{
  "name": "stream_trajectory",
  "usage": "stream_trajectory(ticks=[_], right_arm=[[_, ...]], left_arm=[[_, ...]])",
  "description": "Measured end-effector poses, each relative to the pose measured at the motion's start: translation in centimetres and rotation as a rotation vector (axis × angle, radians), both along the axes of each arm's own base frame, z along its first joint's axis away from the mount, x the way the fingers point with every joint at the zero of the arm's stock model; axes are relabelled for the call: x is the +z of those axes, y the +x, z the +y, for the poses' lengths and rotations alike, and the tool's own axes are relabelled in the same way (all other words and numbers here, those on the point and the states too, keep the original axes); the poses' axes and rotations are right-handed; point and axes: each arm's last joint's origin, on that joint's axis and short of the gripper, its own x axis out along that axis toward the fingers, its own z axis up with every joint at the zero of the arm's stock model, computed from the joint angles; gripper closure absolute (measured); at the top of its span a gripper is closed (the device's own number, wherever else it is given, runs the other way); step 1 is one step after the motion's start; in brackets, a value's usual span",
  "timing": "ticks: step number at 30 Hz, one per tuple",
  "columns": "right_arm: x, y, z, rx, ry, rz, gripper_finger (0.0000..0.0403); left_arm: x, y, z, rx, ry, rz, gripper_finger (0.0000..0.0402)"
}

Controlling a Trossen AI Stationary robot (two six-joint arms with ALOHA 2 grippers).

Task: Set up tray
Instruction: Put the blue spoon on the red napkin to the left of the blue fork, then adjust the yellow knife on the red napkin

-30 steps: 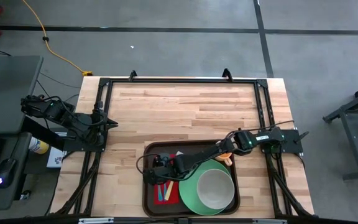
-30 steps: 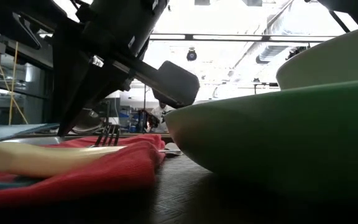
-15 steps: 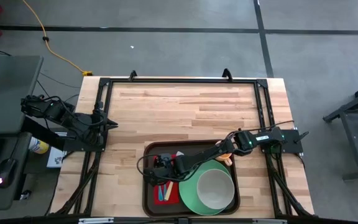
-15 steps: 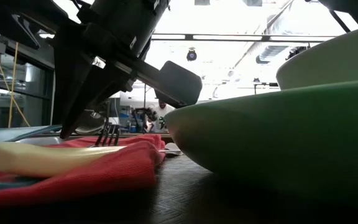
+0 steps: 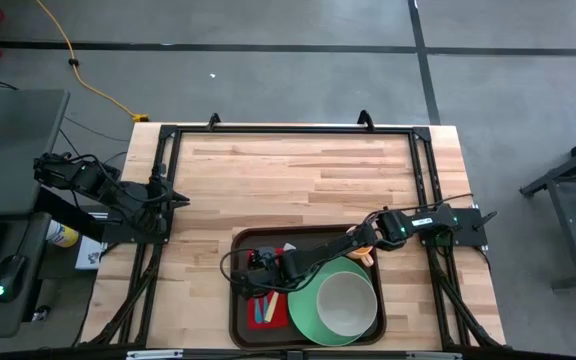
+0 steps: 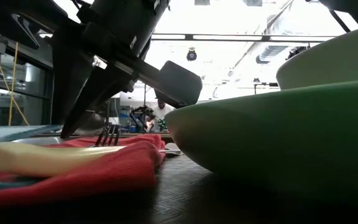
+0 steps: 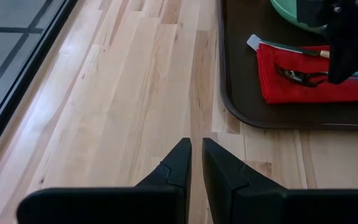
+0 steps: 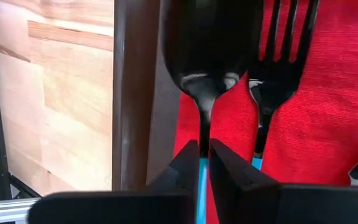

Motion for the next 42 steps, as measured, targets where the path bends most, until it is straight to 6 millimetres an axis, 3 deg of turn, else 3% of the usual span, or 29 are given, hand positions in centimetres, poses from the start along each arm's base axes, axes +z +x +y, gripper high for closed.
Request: stream_trajectory(ticks=[11,17,25,32,42], right_arm=[[0.0,0.0,0.0,-0.002,0.002,0.000,0.0332],[0.1,0.0,0.0,0.015,-0.009,-0.003,0.0335],[1.9,-0.4,-0.5,0.028,-0.006,0.000,0.0341],[1.4,-1.6,-0.4,0.076,0.079,0.157,0.0351],[1.3,-2.1,-0.4,0.102,0.123,0.226,0.0343]], left_arm=[[0.0,0.0,0.0,-0.002,0.003,0.004,0.0334],[-0.1,0.0,0.0,-0.003,0.004,0.009,0.0334],[-0.2,-0.1,0.0,-0.017,-0.004,0.027,0.0334],[-0.2,-0.1,0.0,-0.020,-0.011,0.028,0.0334],[-0.2,-0.1,0.0,-0.019,-0.011,0.027,0.0334]])
